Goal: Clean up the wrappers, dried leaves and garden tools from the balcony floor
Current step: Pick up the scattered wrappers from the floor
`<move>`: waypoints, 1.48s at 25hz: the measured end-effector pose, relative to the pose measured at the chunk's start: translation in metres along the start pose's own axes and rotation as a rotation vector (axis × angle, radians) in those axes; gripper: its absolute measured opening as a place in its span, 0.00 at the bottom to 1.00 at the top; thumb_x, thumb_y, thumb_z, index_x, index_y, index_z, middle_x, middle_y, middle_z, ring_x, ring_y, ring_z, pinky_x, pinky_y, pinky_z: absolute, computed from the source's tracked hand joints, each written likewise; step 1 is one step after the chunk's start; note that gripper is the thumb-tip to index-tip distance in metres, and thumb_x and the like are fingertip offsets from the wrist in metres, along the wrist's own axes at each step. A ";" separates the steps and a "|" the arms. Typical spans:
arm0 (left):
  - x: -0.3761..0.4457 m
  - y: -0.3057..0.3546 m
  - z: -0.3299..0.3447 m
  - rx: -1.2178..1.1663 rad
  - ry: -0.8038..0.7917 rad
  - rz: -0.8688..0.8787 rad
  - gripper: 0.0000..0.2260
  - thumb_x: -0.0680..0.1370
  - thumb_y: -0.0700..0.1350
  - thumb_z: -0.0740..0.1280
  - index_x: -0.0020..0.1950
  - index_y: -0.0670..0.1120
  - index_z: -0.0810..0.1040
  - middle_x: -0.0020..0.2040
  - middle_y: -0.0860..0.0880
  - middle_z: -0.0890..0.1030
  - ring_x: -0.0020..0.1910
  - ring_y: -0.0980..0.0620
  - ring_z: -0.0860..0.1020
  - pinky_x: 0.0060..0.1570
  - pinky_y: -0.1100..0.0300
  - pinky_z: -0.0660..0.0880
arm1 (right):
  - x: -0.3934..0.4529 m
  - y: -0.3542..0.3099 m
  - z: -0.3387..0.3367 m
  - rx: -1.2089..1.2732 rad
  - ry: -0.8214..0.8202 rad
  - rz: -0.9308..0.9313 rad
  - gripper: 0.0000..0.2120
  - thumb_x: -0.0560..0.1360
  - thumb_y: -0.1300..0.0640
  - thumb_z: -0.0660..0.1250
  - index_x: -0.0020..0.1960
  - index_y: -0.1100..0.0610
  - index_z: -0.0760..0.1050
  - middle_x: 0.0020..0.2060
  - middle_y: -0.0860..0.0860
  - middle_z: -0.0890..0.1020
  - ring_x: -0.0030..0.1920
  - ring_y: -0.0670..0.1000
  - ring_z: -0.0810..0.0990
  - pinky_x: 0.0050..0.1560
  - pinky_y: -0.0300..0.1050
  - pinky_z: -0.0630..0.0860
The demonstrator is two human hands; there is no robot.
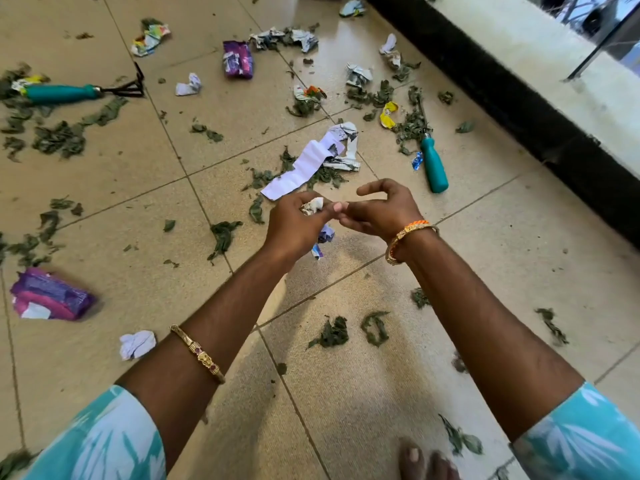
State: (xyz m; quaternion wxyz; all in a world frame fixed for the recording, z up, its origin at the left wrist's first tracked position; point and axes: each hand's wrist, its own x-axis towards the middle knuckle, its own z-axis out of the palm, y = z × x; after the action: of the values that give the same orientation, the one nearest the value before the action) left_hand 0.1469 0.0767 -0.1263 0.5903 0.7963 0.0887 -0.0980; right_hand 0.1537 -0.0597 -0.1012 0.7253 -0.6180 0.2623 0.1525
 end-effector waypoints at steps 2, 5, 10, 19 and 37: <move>0.009 0.001 0.003 0.114 0.026 0.024 0.11 0.74 0.49 0.72 0.48 0.42 0.81 0.40 0.50 0.79 0.39 0.54 0.75 0.39 0.62 0.69 | 0.010 -0.004 -0.006 -0.144 -0.056 -0.029 0.08 0.74 0.71 0.65 0.49 0.62 0.70 0.38 0.61 0.80 0.30 0.49 0.82 0.35 0.41 0.81; 0.024 0.004 0.001 0.032 0.029 -0.106 0.10 0.79 0.48 0.66 0.52 0.42 0.78 0.36 0.51 0.74 0.36 0.51 0.72 0.37 0.60 0.67 | 0.058 -0.012 -0.034 -0.869 0.232 -0.385 0.09 0.75 0.67 0.63 0.54 0.61 0.75 0.53 0.59 0.80 0.51 0.53 0.80 0.54 0.45 0.76; 0.040 -0.002 -0.004 -0.002 0.073 -0.153 0.09 0.78 0.46 0.66 0.49 0.40 0.78 0.40 0.45 0.76 0.36 0.49 0.71 0.39 0.57 0.66 | 0.134 -0.002 -0.082 -1.368 0.308 -0.402 0.23 0.74 0.69 0.60 0.69 0.65 0.64 0.71 0.64 0.60 0.72 0.63 0.59 0.71 0.52 0.60; 0.076 0.030 0.003 0.033 -0.069 -0.239 0.13 0.78 0.44 0.66 0.62 0.44 0.71 0.50 0.44 0.78 0.39 0.51 0.76 0.33 0.62 0.70 | 0.117 -0.020 -0.071 -0.762 0.401 -0.475 0.09 0.72 0.69 0.67 0.49 0.61 0.80 0.44 0.56 0.82 0.48 0.54 0.81 0.55 0.47 0.78; 0.079 -0.010 -0.028 -0.147 0.210 -0.420 0.08 0.75 0.45 0.69 0.49 0.42 0.79 0.44 0.44 0.81 0.39 0.46 0.79 0.37 0.58 0.74 | 0.136 -0.010 0.035 -1.612 -0.077 -0.879 0.17 0.75 0.60 0.64 0.63 0.53 0.75 0.68 0.57 0.68 0.66 0.60 0.64 0.60 0.53 0.65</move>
State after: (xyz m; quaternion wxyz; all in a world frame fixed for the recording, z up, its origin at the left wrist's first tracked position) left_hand 0.2217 0.1080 -0.1480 0.6008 0.7211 0.3202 -0.1284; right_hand 0.2766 -0.0417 -0.1670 0.0761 -0.9753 -0.2065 0.0202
